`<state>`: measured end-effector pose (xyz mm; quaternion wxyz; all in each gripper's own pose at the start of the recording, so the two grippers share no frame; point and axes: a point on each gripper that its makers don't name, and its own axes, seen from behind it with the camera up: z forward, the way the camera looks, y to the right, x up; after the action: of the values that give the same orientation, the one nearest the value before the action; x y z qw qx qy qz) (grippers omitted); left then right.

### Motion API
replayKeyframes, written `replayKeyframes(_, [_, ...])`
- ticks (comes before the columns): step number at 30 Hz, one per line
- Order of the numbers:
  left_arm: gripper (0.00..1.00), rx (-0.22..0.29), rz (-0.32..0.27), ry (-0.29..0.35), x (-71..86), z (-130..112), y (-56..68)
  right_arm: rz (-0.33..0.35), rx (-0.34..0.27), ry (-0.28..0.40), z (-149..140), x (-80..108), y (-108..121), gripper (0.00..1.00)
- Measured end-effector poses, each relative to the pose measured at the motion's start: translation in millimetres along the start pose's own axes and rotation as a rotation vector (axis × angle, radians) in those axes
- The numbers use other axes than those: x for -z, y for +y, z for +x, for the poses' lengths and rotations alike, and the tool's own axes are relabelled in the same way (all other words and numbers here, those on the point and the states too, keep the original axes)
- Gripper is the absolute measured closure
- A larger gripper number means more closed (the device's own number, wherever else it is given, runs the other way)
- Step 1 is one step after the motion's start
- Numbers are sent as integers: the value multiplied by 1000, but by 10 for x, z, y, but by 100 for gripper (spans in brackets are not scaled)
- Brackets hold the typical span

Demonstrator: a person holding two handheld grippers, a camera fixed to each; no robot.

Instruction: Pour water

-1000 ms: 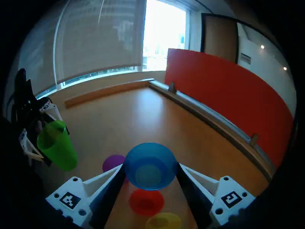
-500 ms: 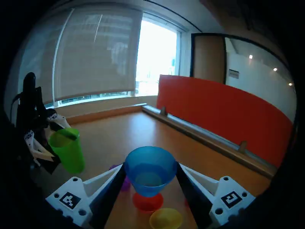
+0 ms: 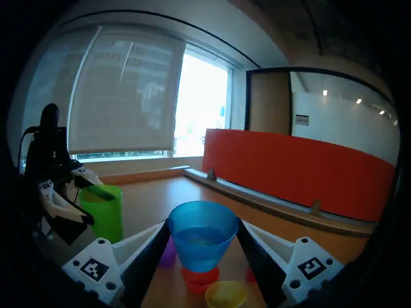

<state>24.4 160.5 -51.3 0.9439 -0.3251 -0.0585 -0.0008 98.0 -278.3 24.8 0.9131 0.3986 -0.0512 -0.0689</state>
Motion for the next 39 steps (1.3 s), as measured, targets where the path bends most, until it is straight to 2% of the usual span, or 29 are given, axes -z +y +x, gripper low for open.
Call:
replayKeyframes(5, [15, -5, -4, -2, -13, -6, 39, -26, -6, 50, 42, 83, -28, 8])
replayKeyframes(12, [15, -4, -12, -5, -47, -20, 77, -58, -46, 98, 74, 206, 29, 8])
replayKeyframes(17, [15, -15, -21, -12, -80, -26, 109, -70, -54, 92, 38, 282, 87, 8])
replayKeyframes(32, [15, -50, -49, -37, -143, -68, 207, -60, -6, 51, -35, 437, 47, 8])
replayKeyframes(39, [15, -63, -63, -44, -198, -68, 269, -37, 47, 31, 3, 488, -1, 8])
